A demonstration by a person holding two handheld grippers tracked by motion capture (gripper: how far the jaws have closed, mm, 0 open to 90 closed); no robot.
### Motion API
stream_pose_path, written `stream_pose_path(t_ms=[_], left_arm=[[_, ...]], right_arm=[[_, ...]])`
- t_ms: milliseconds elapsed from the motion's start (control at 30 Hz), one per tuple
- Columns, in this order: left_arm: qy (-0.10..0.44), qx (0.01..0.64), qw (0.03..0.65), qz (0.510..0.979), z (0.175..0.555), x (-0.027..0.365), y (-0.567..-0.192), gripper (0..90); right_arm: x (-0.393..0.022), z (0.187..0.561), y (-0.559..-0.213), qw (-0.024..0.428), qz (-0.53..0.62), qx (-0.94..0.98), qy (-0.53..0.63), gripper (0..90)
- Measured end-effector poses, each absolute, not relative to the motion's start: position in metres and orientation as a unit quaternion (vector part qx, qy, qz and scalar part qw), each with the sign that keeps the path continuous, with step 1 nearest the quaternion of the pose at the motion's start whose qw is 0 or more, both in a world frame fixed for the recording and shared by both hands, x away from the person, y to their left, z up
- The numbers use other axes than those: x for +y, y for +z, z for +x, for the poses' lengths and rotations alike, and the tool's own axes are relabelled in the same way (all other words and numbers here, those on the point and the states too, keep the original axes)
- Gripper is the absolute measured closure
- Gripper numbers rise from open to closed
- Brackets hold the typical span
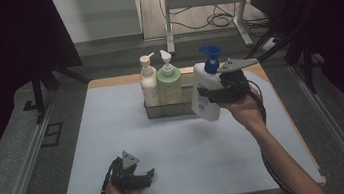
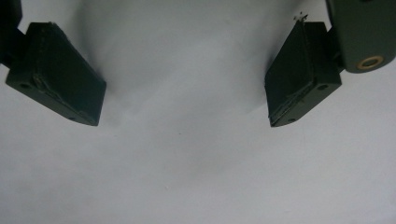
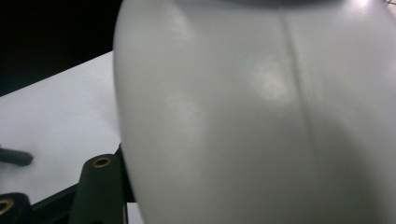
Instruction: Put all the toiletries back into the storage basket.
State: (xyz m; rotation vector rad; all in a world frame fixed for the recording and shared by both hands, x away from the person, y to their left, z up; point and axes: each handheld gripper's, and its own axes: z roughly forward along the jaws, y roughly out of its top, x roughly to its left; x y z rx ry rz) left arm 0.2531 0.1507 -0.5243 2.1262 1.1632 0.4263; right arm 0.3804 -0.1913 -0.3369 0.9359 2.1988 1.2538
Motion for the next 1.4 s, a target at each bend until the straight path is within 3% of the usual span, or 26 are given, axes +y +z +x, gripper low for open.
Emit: stream_pose_path(t_ms=[1400], left_arm=[[0.163,0.446,0.333,0.815,0.253,0.151,-0.524,12.1]], right_arm=[[-0.172,0.448,-0.338,0.275,0.394,0.760,0.438,38.0]])
